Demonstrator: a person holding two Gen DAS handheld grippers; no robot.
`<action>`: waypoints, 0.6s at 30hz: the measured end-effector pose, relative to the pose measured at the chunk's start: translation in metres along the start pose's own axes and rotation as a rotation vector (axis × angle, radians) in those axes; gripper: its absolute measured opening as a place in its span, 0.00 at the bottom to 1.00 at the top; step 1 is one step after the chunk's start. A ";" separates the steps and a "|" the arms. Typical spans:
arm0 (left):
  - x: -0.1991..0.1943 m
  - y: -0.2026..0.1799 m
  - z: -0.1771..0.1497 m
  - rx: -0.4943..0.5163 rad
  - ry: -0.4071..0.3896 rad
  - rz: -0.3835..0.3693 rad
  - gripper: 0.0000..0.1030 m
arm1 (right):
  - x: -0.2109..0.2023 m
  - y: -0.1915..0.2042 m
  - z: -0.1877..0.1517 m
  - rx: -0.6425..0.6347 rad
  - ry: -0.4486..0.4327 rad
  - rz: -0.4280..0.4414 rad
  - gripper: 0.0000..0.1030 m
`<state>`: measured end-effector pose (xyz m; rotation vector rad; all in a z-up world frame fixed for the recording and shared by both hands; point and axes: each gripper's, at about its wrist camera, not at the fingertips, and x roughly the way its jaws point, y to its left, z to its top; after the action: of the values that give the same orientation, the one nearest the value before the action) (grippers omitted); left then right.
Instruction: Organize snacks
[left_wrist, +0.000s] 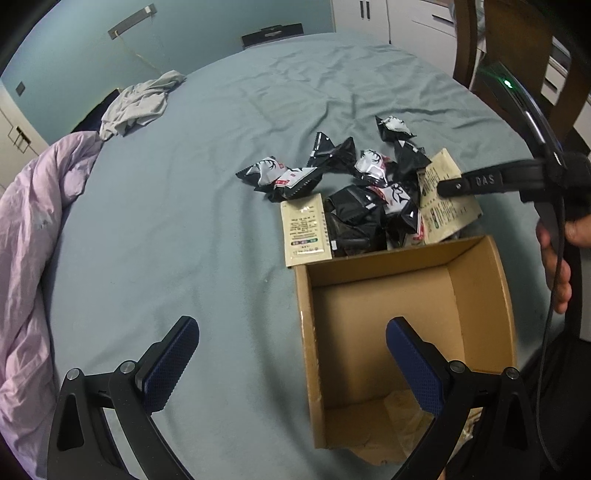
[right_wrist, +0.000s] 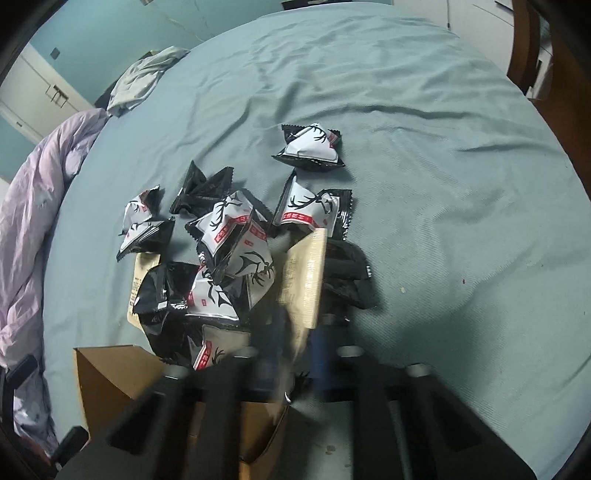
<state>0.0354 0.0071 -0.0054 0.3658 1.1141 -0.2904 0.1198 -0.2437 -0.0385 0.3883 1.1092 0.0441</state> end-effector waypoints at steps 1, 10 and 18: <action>0.001 0.001 0.001 -0.006 -0.001 -0.003 1.00 | -0.002 -0.001 -0.001 0.002 -0.008 0.015 0.03; 0.014 0.011 0.016 -0.038 -0.018 0.023 1.00 | -0.066 0.008 -0.016 -0.035 -0.240 0.082 0.00; 0.028 0.040 0.061 -0.143 -0.017 -0.082 1.00 | -0.097 0.010 -0.043 -0.081 -0.369 0.141 0.00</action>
<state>0.1130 0.0162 -0.0016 0.1907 1.1277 -0.2832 0.0396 -0.2444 0.0322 0.3839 0.7130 0.1364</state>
